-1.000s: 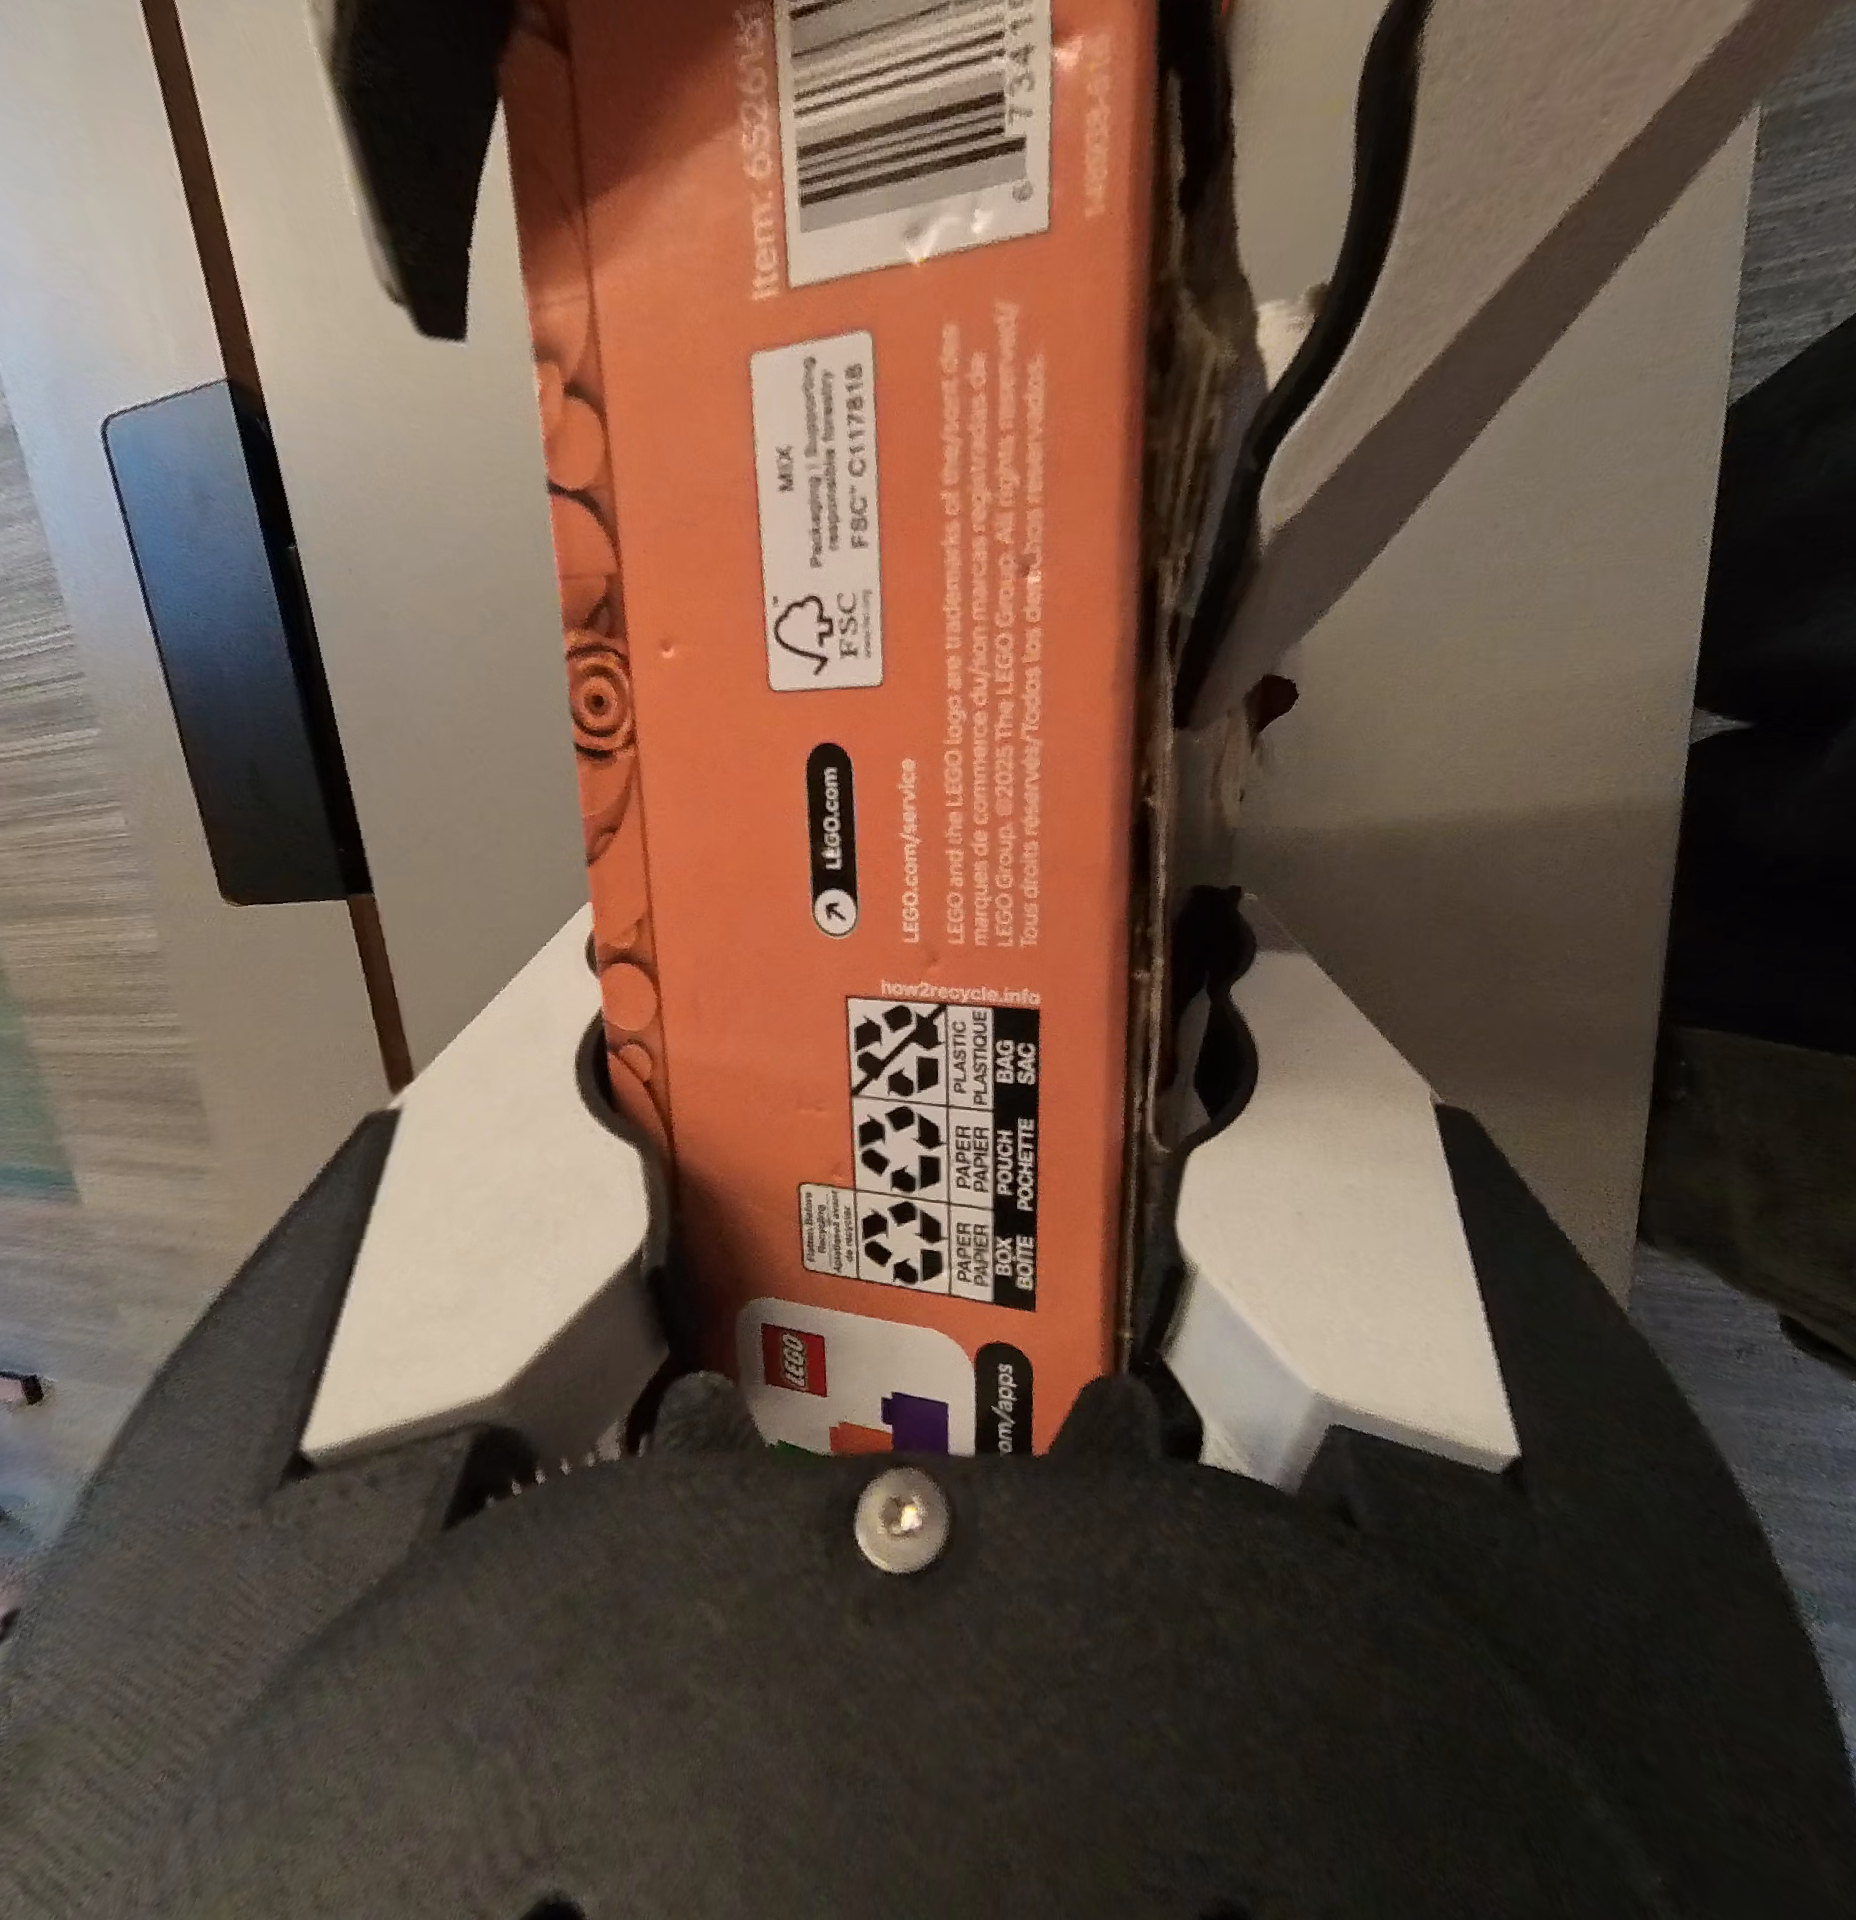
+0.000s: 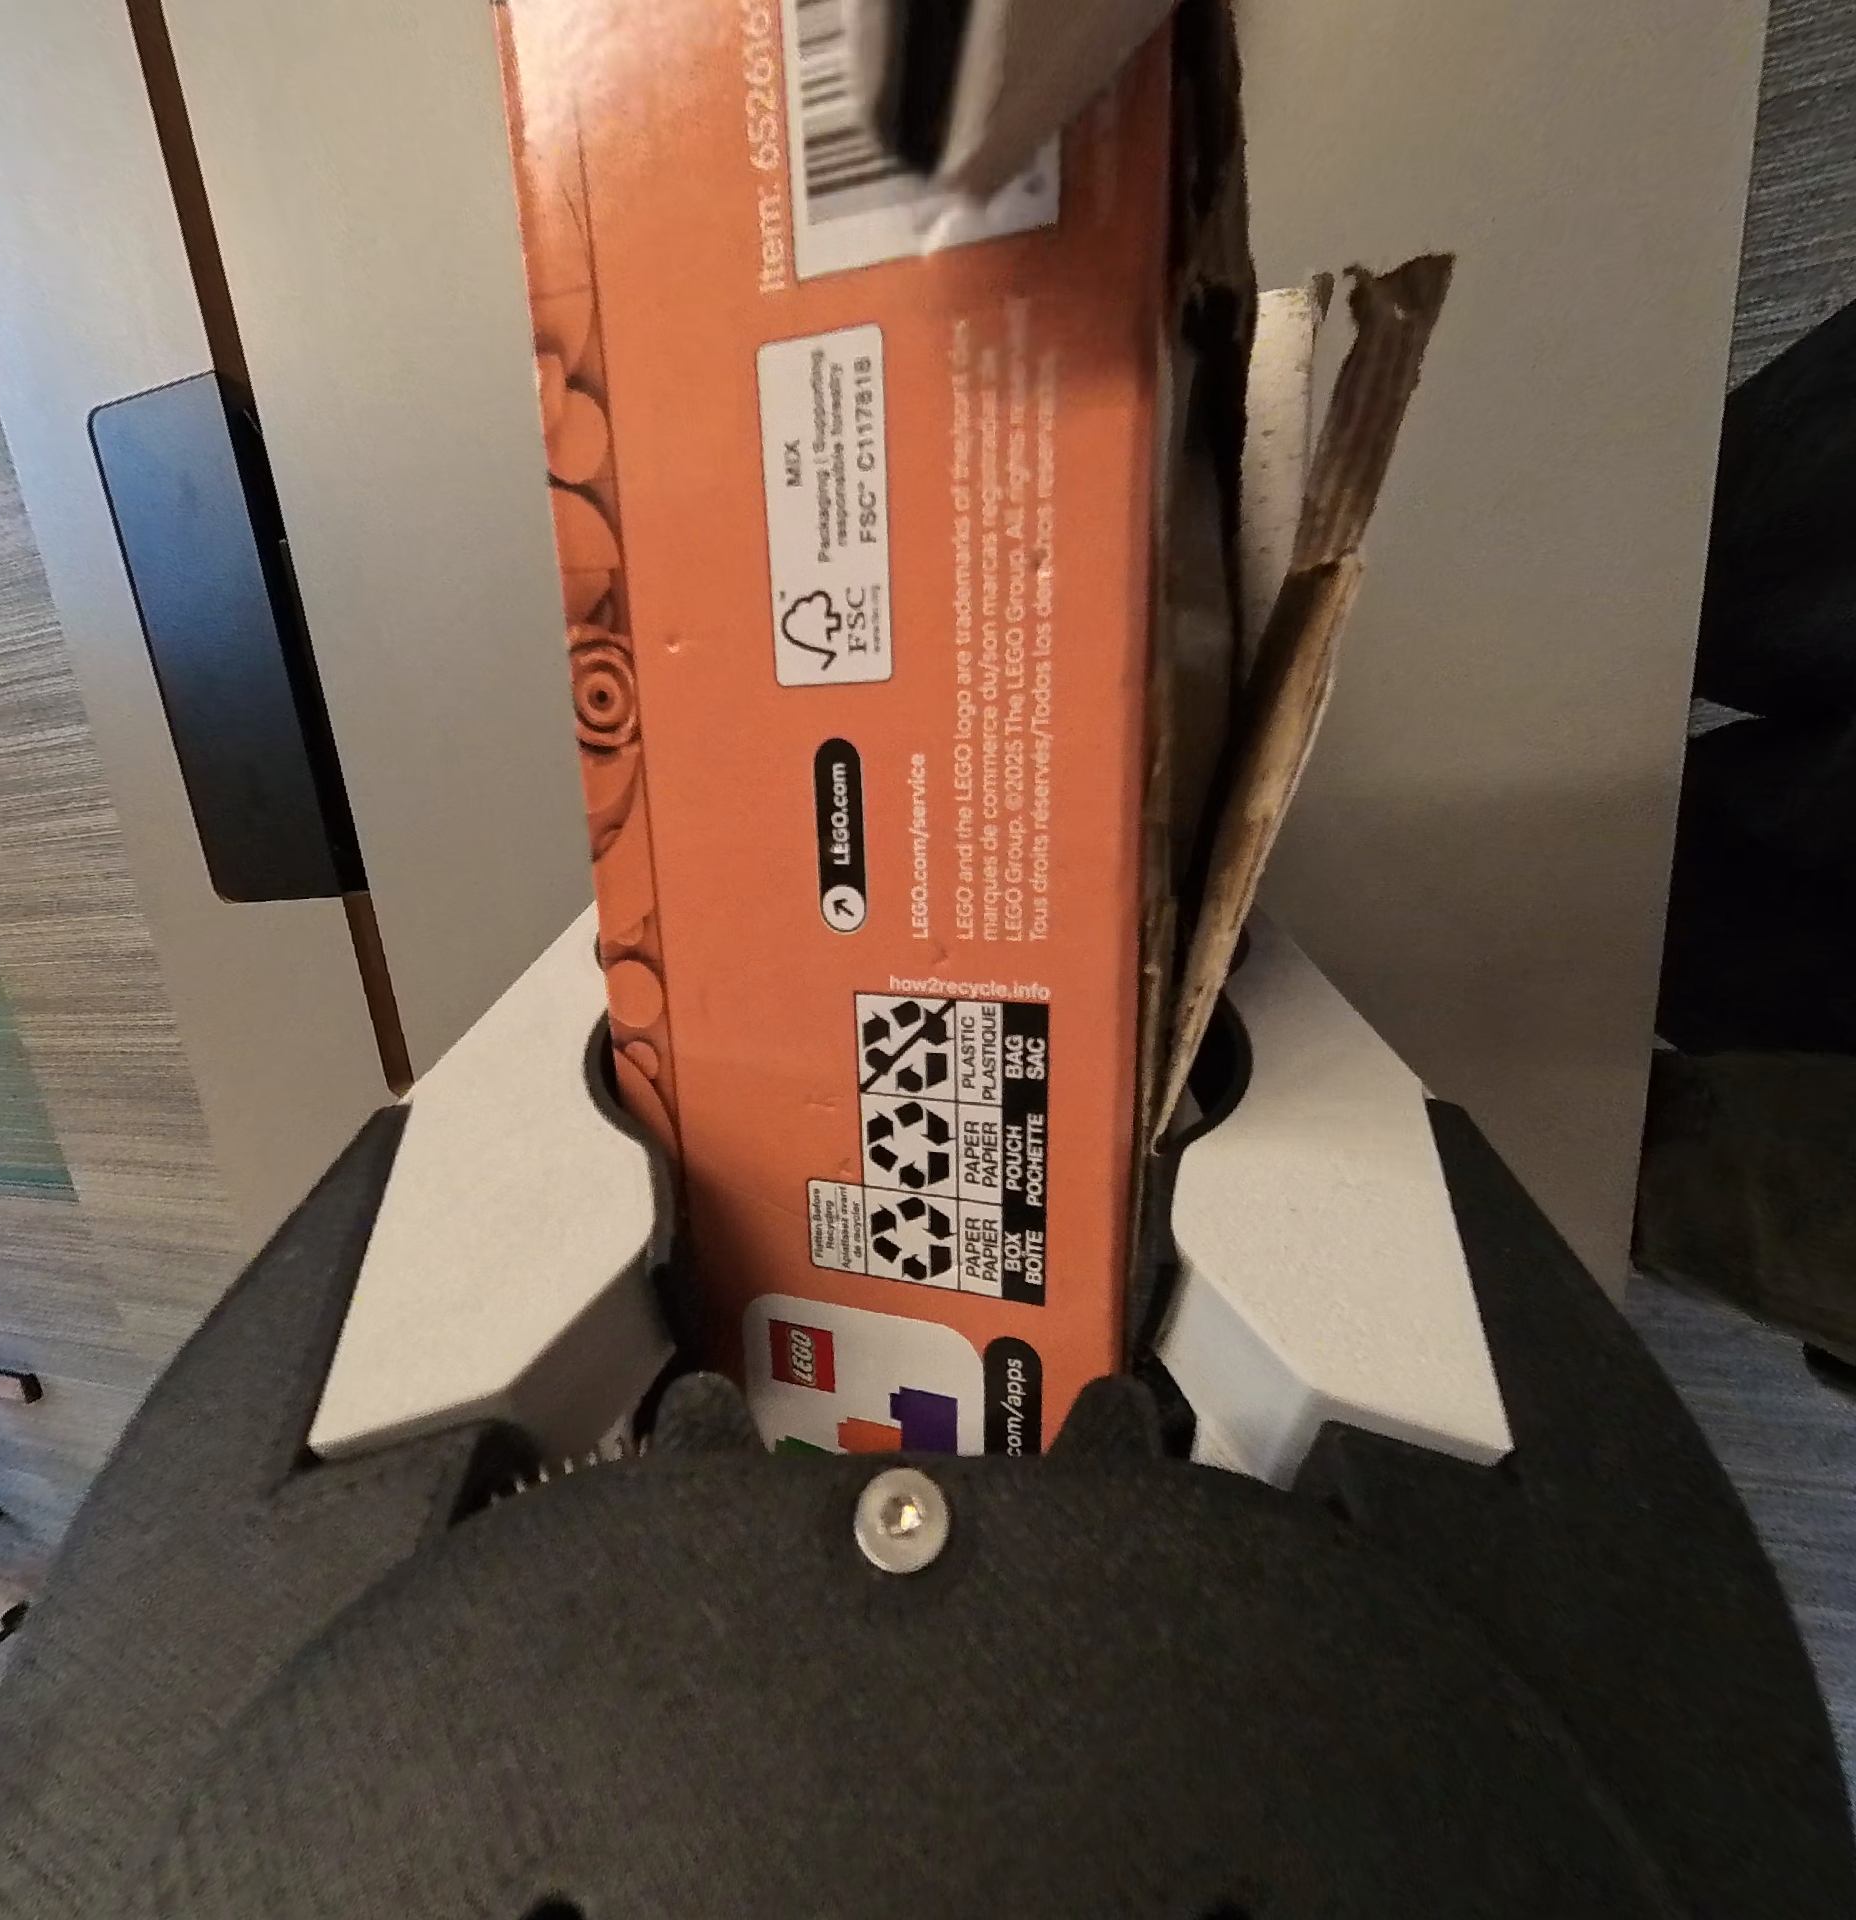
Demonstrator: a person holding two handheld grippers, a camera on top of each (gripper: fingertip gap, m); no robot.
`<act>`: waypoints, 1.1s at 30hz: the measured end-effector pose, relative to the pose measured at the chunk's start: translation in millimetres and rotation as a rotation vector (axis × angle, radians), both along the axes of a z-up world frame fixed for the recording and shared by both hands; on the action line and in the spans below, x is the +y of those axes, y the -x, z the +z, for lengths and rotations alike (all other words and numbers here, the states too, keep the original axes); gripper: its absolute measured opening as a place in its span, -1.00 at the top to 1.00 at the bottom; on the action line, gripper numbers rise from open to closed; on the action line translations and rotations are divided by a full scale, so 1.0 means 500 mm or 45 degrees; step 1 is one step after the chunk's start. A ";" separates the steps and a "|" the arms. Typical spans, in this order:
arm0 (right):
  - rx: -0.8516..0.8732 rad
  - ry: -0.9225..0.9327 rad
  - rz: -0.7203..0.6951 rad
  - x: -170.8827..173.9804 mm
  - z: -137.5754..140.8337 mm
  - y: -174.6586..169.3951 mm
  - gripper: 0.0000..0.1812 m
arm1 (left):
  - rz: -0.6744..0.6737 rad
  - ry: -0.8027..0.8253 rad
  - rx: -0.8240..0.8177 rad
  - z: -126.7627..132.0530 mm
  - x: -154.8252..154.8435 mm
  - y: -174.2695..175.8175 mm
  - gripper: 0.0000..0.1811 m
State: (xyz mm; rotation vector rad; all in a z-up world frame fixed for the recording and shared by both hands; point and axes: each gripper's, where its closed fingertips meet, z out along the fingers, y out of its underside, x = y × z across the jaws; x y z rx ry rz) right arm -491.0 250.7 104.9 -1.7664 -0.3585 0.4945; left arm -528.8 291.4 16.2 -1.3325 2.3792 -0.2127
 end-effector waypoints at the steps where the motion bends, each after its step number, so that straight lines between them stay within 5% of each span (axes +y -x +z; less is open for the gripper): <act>1: 0.022 -0.121 0.055 -0.011 0.036 0.016 1.00 | 0.001 0.000 0.001 0.000 0.000 0.000 -0.17; 3: -0.062 -0.260 0.058 -0.015 0.077 0.026 0.53 | 0.005 0.001 0.000 0.000 -0.001 0.000 -0.17; 7: -0.443 -0.100 0.179 -0.003 -0.009 0.051 0.27 | 0.016 0.008 0.003 -0.002 -0.001 0.000 -0.17; 9: -0.542 -0.153 0.133 0.007 -0.005 0.039 0.52 | 0.023 0.010 0.004 -0.002 -0.002 -0.001 -0.17; 20: -0.575 -0.257 0.180 0.006 0.012 0.081 0.28 | 0.041 0.016 0.002 -0.005 -0.007 -0.001 -0.17; 26: -0.778 -0.245 0.024 0.040 -0.005 0.043 0.43 | 0.166 0.016 -0.005 -0.006 -0.007 -0.003 -0.16; 33: -0.856 -0.257 0.212 0.030 -0.012 0.054 0.61 | 0.156 0.016 0.027 -0.007 -0.014 0.001 -0.18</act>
